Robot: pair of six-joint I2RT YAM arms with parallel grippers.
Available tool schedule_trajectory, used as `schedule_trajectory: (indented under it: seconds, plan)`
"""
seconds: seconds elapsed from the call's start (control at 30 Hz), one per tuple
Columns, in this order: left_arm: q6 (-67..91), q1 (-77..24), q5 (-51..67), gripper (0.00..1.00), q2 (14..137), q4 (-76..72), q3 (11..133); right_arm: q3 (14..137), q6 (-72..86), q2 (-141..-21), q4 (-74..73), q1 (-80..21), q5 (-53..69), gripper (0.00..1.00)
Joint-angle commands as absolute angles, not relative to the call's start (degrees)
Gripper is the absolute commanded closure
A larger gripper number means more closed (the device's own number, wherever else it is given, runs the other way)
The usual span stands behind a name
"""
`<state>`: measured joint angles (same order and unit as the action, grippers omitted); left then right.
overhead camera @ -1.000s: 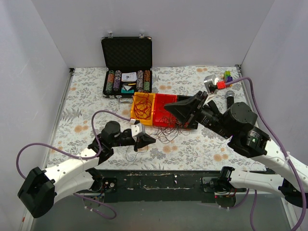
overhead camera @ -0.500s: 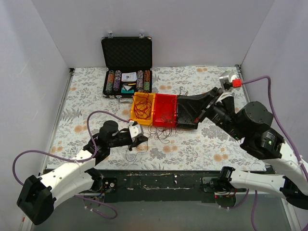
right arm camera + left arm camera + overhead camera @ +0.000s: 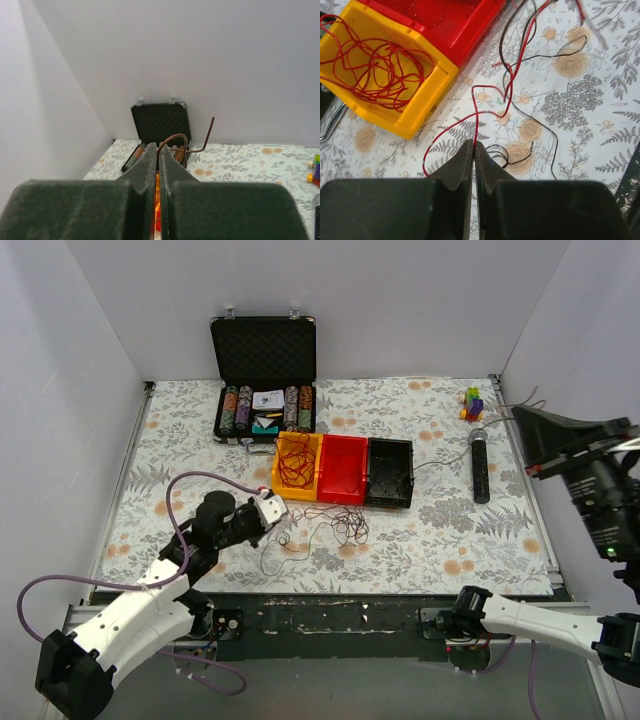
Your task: Untangle the cables
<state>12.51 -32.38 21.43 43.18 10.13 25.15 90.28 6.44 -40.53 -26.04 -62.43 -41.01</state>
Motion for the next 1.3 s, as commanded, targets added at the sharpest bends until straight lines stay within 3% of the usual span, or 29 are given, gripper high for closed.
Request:
schedule_trajectory:
  seconds: [0.0, 0.4, 0.6, 0.83, 1.0, 1.27]
  plan:
    - [8.27, -31.73, 16.35, 1.00, 41.05, 14.49, 25.32, 95.88, 0.62, -39.20, -26.19, -62.84, -49.39, 0.99]
    - [-4.84, -31.55, 5.02, 1.00, 26.73, 23.73, 12.40, 98.53, -14.75, -36.83, -13.03, -62.84, -62.39, 0.99]
    - [-1.85, -31.38, 2.29, 1.00, 30.05, 23.82, 13.01, 95.98, -33.11, -34.54, 8.49, -62.84, -68.64, 0.99]
    - [-1.32, -31.03, 1.32, 1.00, 32.52, 21.01, 12.66, 98.26, -47.18, -35.15, 20.20, -62.84, -71.37, 0.99]
    - [1.65, -30.76, 4.30, 1.00, 33.57, 20.48, 15.37, 97.83, -38.69, -36.82, 8.64, -64.77, -70.67, 0.99]
    - [7.91, -30.76, 15.37, 1.00, 36.47, 21.62, 31.97, 97.64, -22.88, -39.99, -6.57, -65.39, -65.75, 0.99]
